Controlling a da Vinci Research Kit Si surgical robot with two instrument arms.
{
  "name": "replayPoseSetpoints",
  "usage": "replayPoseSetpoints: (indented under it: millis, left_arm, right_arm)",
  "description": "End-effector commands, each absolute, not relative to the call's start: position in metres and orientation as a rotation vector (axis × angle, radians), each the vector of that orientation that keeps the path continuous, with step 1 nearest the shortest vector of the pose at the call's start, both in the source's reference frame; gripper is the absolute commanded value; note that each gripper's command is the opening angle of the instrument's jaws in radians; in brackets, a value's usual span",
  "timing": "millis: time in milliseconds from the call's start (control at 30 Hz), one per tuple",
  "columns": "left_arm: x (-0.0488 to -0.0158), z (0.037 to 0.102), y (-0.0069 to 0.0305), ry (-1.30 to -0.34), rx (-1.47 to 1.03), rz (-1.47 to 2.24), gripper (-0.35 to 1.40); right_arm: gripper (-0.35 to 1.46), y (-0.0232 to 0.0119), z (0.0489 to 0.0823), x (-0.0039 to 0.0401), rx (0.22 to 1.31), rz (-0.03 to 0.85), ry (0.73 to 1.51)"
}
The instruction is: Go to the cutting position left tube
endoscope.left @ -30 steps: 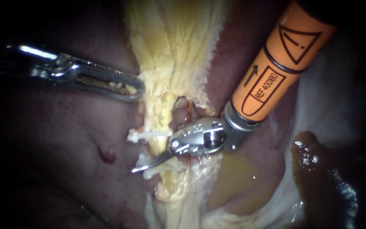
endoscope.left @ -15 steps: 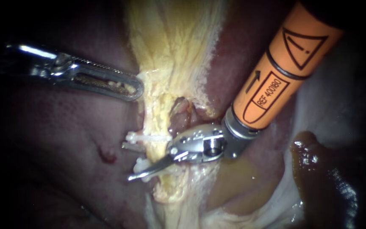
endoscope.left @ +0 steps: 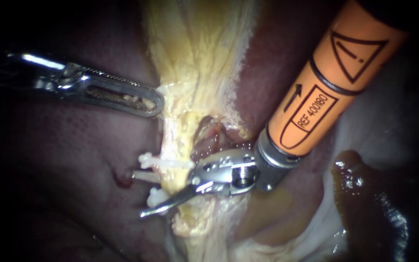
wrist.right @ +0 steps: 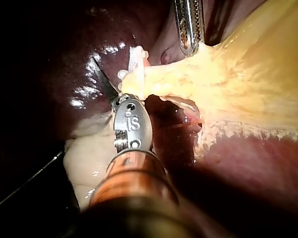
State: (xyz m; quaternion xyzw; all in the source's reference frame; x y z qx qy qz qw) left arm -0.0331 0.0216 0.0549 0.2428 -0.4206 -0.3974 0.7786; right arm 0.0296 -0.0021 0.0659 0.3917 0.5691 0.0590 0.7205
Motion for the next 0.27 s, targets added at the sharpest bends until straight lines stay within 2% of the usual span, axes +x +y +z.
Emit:
replayPoseSetpoints:
  millis: [33, 267]
  left_arm:
    - [-0.0331, 0.0549, 0.0216, -0.909, 0.525, -0.859, -0.35]
    - [-0.0331, 0.0548, 0.0216, -0.909, 0.525, -0.859, -0.35]
  right_arm:
    - [1.44, -0.0021, 0.0660, 0.0295, 0.864, 0.132, 1.257]
    - [1.44, -0.0020, 0.0662, 0.0295, 0.864, 0.132, 1.257]
